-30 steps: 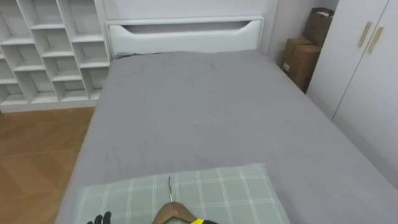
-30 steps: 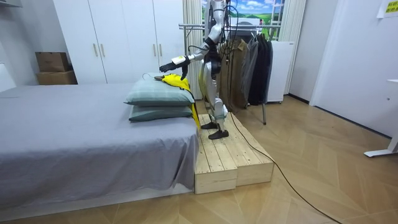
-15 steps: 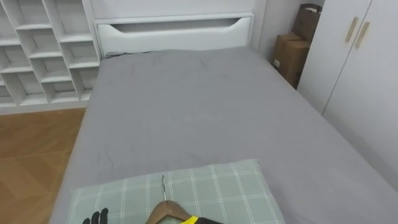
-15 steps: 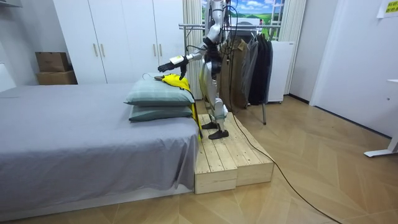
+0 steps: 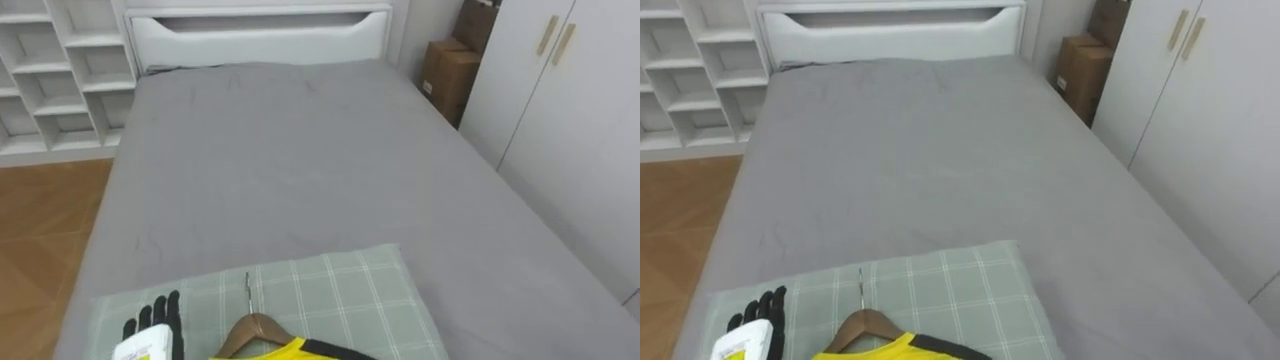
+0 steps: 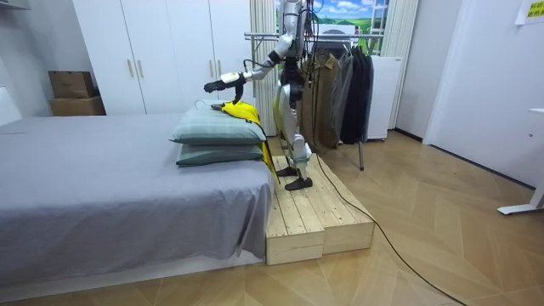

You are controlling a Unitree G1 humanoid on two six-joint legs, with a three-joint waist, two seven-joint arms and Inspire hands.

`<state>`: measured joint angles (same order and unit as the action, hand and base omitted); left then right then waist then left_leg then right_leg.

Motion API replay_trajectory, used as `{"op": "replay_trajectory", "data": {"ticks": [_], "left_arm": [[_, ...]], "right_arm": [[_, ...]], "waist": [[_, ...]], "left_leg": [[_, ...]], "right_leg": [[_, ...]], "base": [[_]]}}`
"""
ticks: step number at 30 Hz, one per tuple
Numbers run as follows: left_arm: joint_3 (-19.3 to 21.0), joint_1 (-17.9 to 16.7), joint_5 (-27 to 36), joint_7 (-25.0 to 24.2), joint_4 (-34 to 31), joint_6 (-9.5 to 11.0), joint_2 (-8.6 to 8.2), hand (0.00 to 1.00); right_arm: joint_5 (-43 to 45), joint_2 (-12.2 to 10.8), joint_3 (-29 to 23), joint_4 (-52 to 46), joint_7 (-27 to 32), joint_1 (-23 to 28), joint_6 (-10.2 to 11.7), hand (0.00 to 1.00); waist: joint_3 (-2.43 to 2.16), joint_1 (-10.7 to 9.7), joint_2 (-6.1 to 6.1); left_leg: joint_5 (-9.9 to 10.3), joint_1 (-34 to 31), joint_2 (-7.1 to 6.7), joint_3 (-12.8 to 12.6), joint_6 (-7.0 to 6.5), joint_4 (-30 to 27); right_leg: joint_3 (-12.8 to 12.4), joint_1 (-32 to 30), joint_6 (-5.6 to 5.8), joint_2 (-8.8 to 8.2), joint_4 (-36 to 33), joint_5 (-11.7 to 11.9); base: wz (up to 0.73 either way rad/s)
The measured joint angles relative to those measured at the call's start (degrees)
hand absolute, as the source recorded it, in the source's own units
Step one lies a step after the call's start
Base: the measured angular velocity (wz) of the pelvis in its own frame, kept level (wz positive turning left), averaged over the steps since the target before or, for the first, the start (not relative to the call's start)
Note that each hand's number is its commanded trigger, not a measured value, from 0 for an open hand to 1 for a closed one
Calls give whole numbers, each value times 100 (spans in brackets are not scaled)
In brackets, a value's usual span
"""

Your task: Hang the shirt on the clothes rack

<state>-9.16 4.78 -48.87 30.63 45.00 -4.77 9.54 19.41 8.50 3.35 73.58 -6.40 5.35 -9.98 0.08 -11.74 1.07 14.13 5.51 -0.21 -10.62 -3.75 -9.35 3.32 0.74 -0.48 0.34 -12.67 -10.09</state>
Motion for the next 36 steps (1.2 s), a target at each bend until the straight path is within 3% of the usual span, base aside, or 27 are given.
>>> {"op": "replay_trajectory", "data": {"ticks": [8,15,21,28,36], "left_arm": [[-4,250,231,-672,76,-32,17,0],[-120,446,692,-1134,463,-136,-11,0],[-249,574,1089,-1292,765,-167,-99,0],[-500,568,1110,-1393,1040,-188,-167,0],[-522,593,1124,-1333,1474,-104,-242,0]], "right_arm": [[-128,25,-11,-74,-12,34,18,0],[-309,26,-7,-106,-83,28,16,0],[-335,26,-4,-103,-69,28,5,0],[-330,26,46,-110,-60,29,8,0],[-289,23,46,-139,85,-13,3,0]], "waist": [[7,-213,0],[28,-265,65],[16,-295,88],[21,-294,97],[23,-289,92]], "left_leg": [[-2,-257,30,-56,1,-30],[-3,-322,34,-109,3,-30],[-4,-317,34,-109,4,-29],[-18,-284,34,-129,12,-27],[-21,-336,38,-148,15,-5]], "right_leg": [[-10,-319,-26,-13,-143,17],[-13,-399,-30,-12,-145,20],[-39,-381,-30,-13,-115,20],[-69,-350,-30,-10,-107,20],[-107,-407,-32,23,-120,21]], "base": [[-2],[-2],[0],[-1],[-3]]}}
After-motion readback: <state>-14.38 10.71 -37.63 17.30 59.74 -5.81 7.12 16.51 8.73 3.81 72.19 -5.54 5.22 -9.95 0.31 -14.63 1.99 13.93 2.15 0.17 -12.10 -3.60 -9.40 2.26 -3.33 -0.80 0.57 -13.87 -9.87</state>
